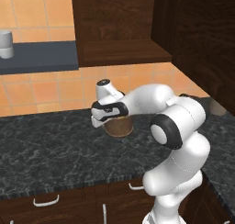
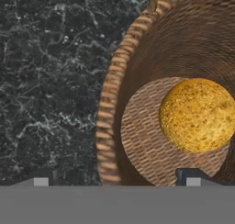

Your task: Open the cabinet, pick up the bread from the cabinet and place it in the basket. Then move the basket to the dining counter.

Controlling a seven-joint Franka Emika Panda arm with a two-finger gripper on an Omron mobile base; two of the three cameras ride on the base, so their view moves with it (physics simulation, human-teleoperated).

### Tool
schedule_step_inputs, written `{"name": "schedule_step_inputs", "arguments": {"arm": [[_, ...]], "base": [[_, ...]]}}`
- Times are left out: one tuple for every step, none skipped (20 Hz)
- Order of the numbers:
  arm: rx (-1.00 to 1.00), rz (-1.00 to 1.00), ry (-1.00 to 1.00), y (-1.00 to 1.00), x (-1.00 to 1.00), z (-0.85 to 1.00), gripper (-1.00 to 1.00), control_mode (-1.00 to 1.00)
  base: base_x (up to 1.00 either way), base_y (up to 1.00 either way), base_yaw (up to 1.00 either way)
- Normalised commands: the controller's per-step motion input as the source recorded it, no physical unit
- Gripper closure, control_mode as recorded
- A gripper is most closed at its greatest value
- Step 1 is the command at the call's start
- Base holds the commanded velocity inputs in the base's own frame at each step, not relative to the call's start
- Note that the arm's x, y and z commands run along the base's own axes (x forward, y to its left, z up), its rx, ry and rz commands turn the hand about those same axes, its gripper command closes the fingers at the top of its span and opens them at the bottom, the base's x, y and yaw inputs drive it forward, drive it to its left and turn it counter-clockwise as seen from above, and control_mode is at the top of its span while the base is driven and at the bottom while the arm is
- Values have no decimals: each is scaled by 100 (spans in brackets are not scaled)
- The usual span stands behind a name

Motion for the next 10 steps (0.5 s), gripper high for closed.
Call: {"name": "schedule_step_inputs", "arguments": {"arm": [[0, 6, 2, 0, 0, -19, 100, -100], [0, 6, 2, 0, 0, -19, 100, -100], [0, 6, 0, 0, 0, -18, 100, -100], [0, 6, 0, 0, 0, -16, 100, -100], [0, 5, 0, 0, 0, -15, 100, -100], [0, 5, 0, 0, 0, -14, 100, -100], [0, 5, 0, 0, 0, -14, 100, -100], [0, 5, 0, 0, 0, -14, 100, -100], [0, 5, 0, 0, 0, -13, 100, -100], [0, 5, 0, 0, 0, -15, 100, -100]], "base": [[0, 0, 0], [0, 0, 0], [0, 0, 0], [0, 0, 0], [0, 0, 0], [0, 0, 0], [0, 0, 0], [0, 0, 0], [0, 0, 0], [0, 0, 0]]}}
